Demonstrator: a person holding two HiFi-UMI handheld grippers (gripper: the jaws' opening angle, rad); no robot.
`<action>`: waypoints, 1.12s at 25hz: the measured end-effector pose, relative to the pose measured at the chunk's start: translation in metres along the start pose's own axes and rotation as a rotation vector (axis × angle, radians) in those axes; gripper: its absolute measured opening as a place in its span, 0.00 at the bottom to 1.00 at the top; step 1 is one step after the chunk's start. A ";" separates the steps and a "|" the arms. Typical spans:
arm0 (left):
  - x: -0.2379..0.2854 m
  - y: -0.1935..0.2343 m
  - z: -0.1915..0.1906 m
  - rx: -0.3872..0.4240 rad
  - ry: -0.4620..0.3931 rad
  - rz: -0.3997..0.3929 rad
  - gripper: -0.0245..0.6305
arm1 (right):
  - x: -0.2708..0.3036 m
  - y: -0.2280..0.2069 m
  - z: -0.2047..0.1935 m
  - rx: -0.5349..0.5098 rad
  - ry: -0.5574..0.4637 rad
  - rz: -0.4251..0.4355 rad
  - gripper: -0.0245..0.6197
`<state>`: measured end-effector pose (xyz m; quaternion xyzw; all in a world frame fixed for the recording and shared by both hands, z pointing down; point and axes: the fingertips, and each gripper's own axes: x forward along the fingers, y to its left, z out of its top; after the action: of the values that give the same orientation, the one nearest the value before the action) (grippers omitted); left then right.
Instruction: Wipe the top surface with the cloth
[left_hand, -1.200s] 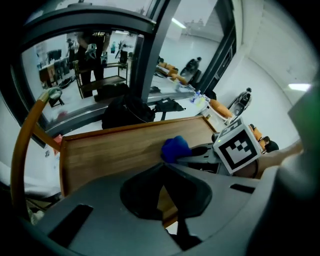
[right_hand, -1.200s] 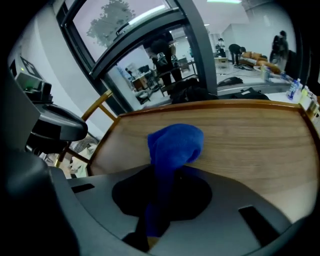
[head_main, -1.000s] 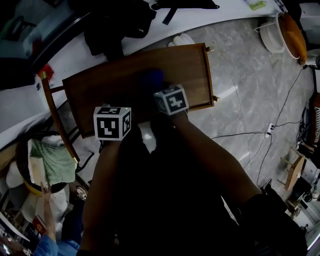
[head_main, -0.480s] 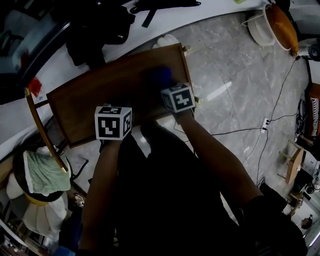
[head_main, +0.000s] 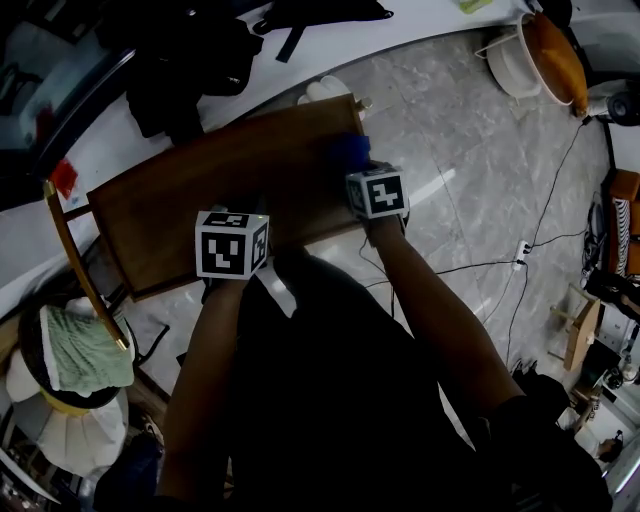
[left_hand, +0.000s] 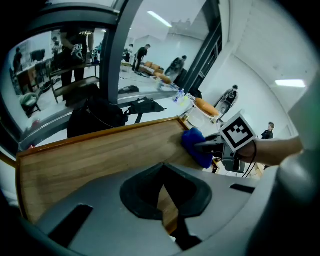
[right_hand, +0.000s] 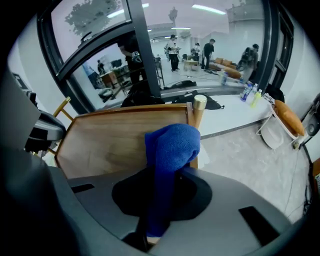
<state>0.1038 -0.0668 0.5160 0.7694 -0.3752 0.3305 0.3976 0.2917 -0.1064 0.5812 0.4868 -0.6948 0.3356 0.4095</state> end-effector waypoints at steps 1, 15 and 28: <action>-0.003 0.001 0.000 -0.004 -0.003 0.002 0.05 | -0.001 -0.002 -0.001 0.012 0.005 -0.007 0.14; -0.175 0.143 -0.044 -0.120 -0.116 0.174 0.05 | -0.009 0.313 0.055 0.103 -0.113 0.534 0.14; -0.270 0.270 -0.129 -0.194 -0.098 0.261 0.05 | 0.061 0.578 0.012 -0.094 0.038 0.696 0.14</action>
<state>-0.2851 0.0197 0.4566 0.6874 -0.5210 0.3034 0.4050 -0.2729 0.0328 0.5911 0.1948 -0.8260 0.4318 0.3055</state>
